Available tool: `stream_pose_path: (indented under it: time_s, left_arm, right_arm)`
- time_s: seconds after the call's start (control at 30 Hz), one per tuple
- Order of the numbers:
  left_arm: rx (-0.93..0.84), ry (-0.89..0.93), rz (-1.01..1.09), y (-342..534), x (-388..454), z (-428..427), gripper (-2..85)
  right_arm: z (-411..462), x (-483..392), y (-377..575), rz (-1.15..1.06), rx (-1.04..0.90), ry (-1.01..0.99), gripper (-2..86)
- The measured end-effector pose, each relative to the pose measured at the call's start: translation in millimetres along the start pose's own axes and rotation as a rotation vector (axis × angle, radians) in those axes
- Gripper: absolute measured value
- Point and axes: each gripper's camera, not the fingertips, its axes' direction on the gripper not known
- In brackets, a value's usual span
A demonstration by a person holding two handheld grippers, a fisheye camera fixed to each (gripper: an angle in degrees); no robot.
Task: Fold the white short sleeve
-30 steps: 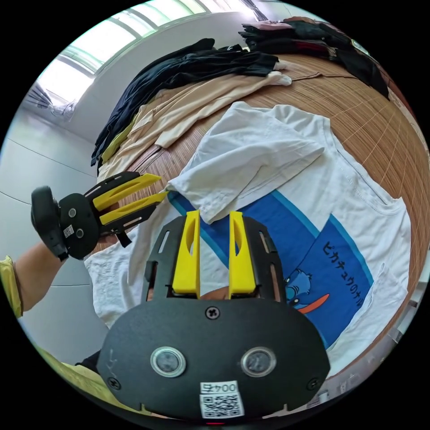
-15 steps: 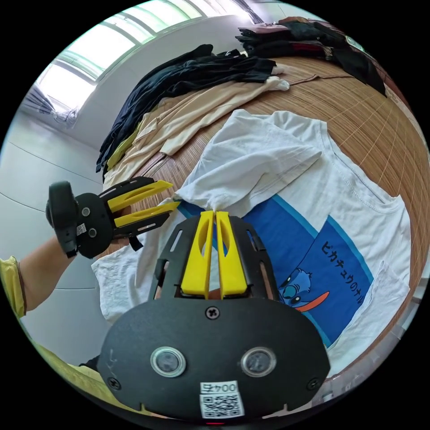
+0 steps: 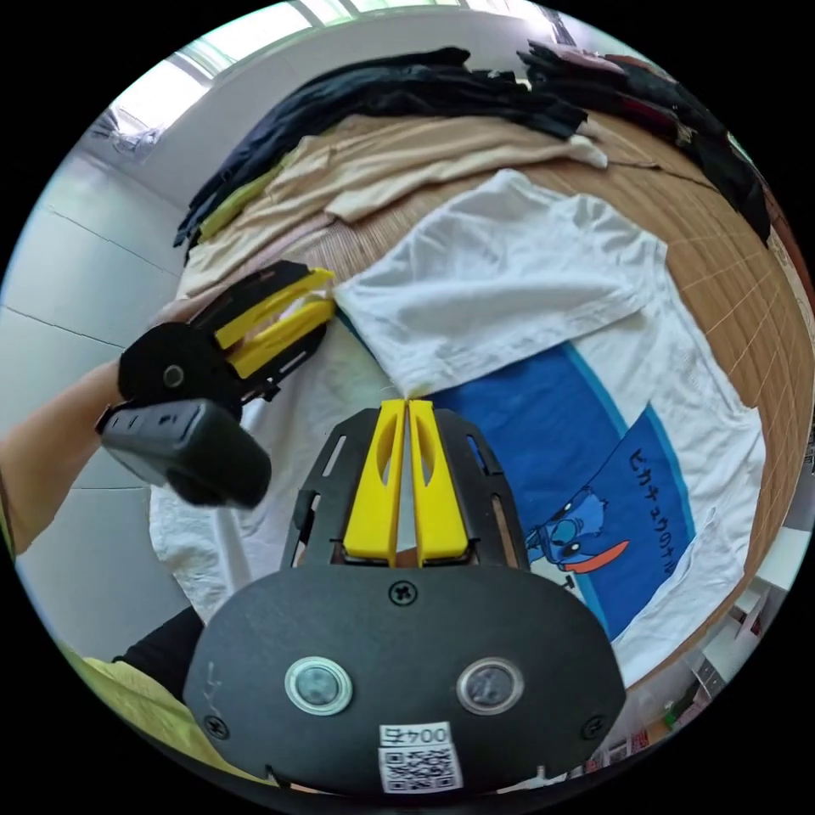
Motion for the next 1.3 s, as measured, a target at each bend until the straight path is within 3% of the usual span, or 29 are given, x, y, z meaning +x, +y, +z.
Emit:
stream_pose_path:
  time_s: [0.3,0.5,0.63,0.9,1.0,1.13,1.3]
  left_arm:
    - [0.048,-0.091,0.094,33,14,-13,7.2]
    - [0.11,-0.189,0.082,64,40,-25,7.1]
    - [0.116,-0.133,0.01,72,38,-23,5.1]
    - [0.191,-0.037,0.014,96,9,-30,2.8]
    - [0.227,0.036,0.018,104,-11,-30,3.3]
    - [0.245,0.155,0.024,110,-51,-28,5.4]
    - [0.262,0.178,0.058,111,-72,-29,6.6]
  right_arm:
    - [-63,24,-23,-0.014,0.01,-0.051,8.6]
    - [-109,65,-107,-0.037,0.082,-0.018,8.8]
    - [-107,51,-154,-0.11,0.062,-0.06,7.0]
    - [-30,-33,-133,-0.264,-0.129,0.001,5.9]
    - [-35,-30,-125,-0.242,-0.02,0.01,4.7]
    - [-54,-37,-152,-0.237,-0.106,-0.023,6.4]
    - [-94,-55,-184,-0.236,0.064,-0.011,5.1]
